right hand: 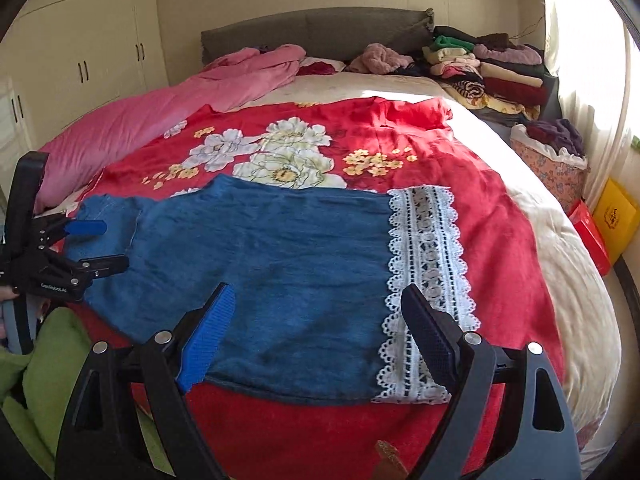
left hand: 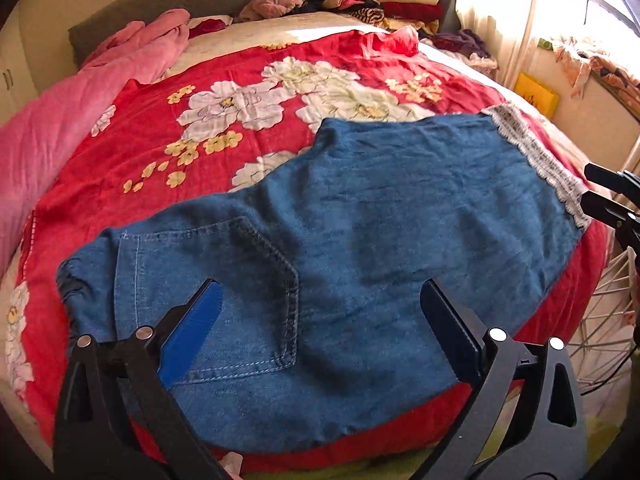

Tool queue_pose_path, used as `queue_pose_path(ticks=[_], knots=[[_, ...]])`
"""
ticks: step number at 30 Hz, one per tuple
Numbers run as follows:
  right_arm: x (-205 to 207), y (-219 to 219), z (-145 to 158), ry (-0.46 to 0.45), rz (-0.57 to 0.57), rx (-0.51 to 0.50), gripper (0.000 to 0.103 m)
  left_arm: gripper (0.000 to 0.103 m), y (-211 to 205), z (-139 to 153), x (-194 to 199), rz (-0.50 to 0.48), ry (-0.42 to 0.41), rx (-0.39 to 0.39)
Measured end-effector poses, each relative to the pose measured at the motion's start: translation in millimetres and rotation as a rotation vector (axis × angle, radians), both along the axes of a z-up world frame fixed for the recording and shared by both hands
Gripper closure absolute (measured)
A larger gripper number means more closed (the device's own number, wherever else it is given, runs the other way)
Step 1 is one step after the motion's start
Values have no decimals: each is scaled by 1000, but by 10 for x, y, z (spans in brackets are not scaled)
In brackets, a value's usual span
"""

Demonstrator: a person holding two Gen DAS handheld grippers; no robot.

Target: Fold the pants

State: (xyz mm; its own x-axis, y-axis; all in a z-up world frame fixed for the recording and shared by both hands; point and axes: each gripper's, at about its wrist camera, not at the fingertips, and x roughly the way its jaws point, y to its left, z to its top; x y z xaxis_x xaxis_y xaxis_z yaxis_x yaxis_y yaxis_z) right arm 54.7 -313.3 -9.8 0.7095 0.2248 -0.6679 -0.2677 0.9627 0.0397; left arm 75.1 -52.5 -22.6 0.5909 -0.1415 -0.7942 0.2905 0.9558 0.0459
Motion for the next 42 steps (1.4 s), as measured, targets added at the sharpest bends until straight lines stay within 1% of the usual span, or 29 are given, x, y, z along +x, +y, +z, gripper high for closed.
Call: queue_pose_path(ticks=[3, 5, 9, 10, 12, 15, 17, 19, 23, 25, 27, 29, 33, 36, 38, 41, 42], knots=[[34, 69, -62, 29, 21, -4, 19, 10, 37, -68, 5, 28, 21, 30], [83, 65, -122, 69, 10, -9, 19, 10, 81, -97, 25, 59, 31, 49], [138, -110, -277, 171, -56, 2, 19, 10, 192, -165, 82, 111, 30, 101], [147, -183, -335, 200, -85, -5, 19, 10, 236, -190, 105, 122, 41, 92], [129, -315, -425, 228, -109, 0, 19, 10, 332, -232, 145, 143, 70, 56], [57, -410, -463, 217, -110, 39, 19, 10, 452, -261, 187, 162, 98, -6], [45, -365, -479, 211, -115, 18, 19, 10, 477, -248, 169, 167, 95, -23], [44, -309, -455, 208, -114, -6, 19, 10, 478, -205, 122, 166, 73, -27], [-25, -323, -300, 168, -103, 61, 19, 10, 505, -48, 8, 157, 15, -54], [-54, -306, -235, 147, -98, 55, 19, 10, 478, 17, -36, 152, -14, -33], [-68, -273, -174, 127, -92, 44, 19, 10, 433, 77, -81, 137, -37, -20], [-80, -243, -121, 113, -80, 53, 19, 10, 382, 128, -95, 115, -42, -31], [-100, -153, -57, 96, -53, 54, 19, 10, 140, 155, -166, 29, -45, -21], [-72, -89, -75, 111, -38, 64, 19, 10, -76, 78, -193, -58, -16, -32], [-53, -44, -125, 131, -30, 58, 19, 10, -228, -22, -211, -112, 13, -11], [-40, -27, -233, 160, -32, 63, 19, 10, -329, -170, -179, -139, 62, 29], [-32, -47, -291, 180, -40, 66, 19, 10, -338, -243, -141, -137, 95, 39]])
